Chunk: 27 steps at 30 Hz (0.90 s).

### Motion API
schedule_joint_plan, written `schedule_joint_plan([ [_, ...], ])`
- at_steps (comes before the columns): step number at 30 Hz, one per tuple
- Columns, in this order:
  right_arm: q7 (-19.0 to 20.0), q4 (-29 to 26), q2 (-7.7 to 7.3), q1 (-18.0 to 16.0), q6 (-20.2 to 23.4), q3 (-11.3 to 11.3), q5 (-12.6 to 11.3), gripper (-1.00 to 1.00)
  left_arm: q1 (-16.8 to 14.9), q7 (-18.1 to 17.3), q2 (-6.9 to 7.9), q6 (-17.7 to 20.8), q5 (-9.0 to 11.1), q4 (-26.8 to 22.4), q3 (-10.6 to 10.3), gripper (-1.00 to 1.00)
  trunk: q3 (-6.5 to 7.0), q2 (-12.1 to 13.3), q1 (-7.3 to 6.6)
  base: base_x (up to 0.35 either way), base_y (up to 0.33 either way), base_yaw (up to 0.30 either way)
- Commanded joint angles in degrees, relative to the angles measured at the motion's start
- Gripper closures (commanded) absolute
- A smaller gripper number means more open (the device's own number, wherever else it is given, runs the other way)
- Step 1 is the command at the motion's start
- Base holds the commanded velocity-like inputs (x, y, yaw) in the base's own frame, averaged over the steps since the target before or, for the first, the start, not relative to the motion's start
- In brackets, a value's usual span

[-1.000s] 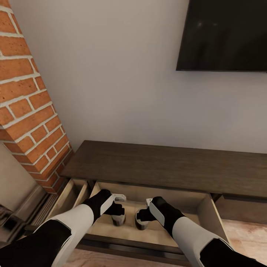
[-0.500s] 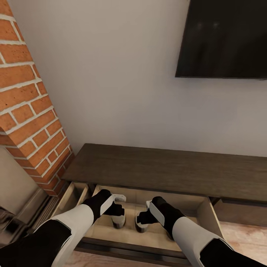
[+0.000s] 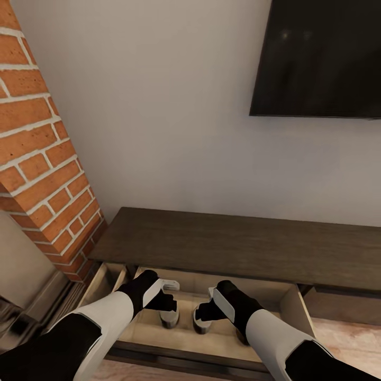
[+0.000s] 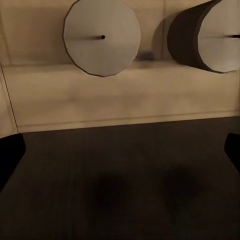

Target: Place each of the two pumpkins and all three candles from the living room inside a cabinet in the living room (use any cabinet), then make sure every cabinet is closed, and position the cauldron so it is next to a table in the living room.

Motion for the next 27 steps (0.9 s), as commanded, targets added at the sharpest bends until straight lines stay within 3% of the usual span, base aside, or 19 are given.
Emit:
schedule_joint_plan([
  [1, -0.5, 0.0, 0.00, 0.0, 0.1, 0.3, -0.6, -1.00, 0.0, 0.3, 0.01, 0.3, 0.6, -0.1, -0.3, -1.00, -0.05, 0.0, -0.01, 0.000, 0.000, 0.000],
  [14, -0.5, 0.0, 0.00, 0.0, 0.1, 0.3, -0.6, -1.00, 0.0, 0.3, 0.01, 0.5, 0.6, -0.1, -0.3, -1.00, -0.05, 0.0, -0.01, -0.072, 0.000, 0.000],
  [27, -0.5, -0.1, 0.00, 0.0, 0.1, 0.3, -0.6, -1.00, 0.0, 0.3, -0.07, 0.6, 0.7, -0.1, -0.4, -1.00, 2.29, 5.2, -2.86, -0.002, 0.000, 0.000],
])
